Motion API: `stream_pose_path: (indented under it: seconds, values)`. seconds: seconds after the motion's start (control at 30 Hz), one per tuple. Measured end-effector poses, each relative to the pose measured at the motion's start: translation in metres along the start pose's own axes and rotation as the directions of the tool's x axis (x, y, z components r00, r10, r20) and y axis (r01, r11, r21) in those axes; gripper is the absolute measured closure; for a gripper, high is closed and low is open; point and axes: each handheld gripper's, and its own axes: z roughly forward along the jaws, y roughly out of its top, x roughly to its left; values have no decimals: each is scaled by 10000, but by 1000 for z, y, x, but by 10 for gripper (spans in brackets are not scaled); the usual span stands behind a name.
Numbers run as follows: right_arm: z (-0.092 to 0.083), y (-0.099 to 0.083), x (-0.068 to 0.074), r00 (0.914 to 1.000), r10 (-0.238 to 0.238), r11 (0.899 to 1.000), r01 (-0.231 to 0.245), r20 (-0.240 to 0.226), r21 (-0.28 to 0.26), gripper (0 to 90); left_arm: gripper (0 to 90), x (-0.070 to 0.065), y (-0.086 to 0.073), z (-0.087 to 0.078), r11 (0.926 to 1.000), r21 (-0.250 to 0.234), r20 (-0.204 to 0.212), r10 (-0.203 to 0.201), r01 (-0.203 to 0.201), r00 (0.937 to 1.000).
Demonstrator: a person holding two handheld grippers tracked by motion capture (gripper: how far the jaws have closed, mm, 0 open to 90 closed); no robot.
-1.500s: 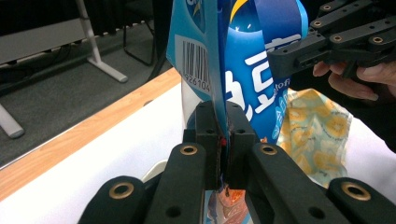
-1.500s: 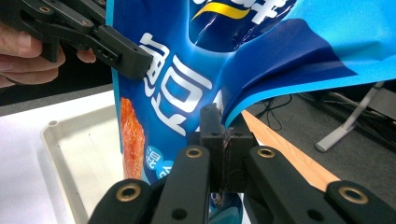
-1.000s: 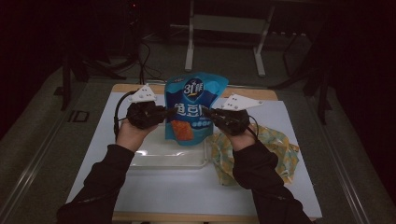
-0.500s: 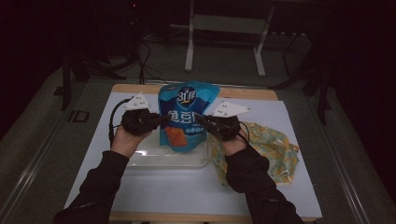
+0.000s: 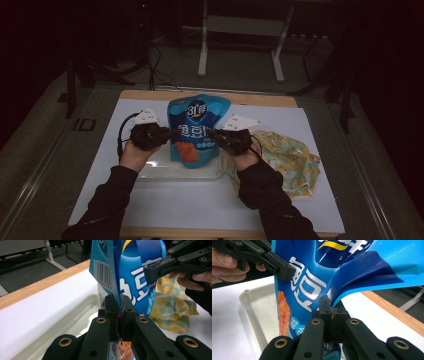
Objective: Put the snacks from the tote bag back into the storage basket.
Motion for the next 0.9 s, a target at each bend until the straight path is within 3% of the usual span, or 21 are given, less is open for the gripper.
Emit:
stream_pose_path:
  seconds: [0.3, 0.9]
  values:
    - [9, -13, 1, 9998, 205, 9997, -205, 5, 104, 895, 879, 4, -11, 7, 9998, 180, 12, -1, 1, 10000]
    - [10, -26, 5, 9994, 337, 9994, -337, -95, 1, 893, 866, 4, -31, 9, 9993, -315, 195, 217, -211, 9996]
